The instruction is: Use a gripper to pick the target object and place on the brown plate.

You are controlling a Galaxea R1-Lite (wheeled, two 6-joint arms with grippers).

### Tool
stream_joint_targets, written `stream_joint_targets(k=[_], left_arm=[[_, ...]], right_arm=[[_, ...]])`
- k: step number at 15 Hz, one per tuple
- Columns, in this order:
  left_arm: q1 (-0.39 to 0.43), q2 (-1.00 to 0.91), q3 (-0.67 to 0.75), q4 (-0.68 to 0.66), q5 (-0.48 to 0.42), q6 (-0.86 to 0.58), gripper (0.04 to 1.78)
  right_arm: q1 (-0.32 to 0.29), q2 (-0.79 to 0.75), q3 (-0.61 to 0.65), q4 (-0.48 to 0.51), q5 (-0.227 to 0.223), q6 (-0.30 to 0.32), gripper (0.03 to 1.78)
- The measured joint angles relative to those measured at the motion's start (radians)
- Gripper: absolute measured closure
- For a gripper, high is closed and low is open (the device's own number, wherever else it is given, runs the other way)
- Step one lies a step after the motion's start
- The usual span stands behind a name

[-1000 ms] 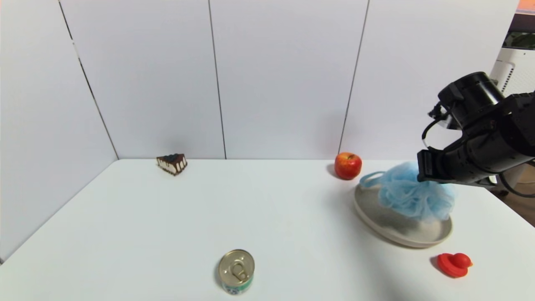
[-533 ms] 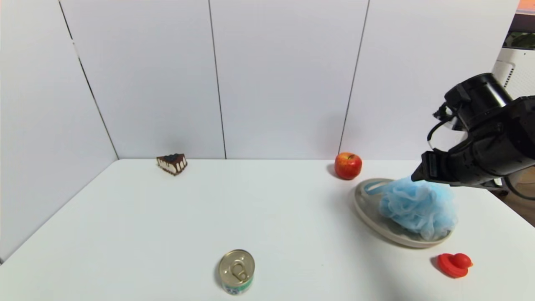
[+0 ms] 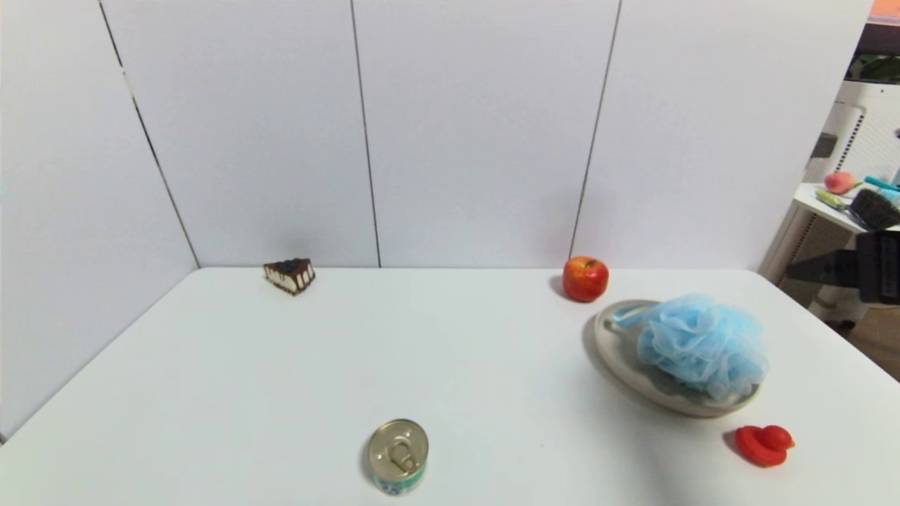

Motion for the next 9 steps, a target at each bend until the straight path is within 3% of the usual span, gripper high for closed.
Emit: stream_joint_targets(k=[4, 9], left_arm=[[0.000, 0.000, 0.000, 0.000, 0.000, 0.000, 0.13], [0.000, 0.000, 0.000, 0.000, 0.000, -0.001, 0.13]], right_arm=[[-0.034, -0.324, 0.379, -0.170, 0.034, -0.134, 0.20], [-0.116, -0.764, 0.882, -0.459, 0.173, -0.242, 0.16]])
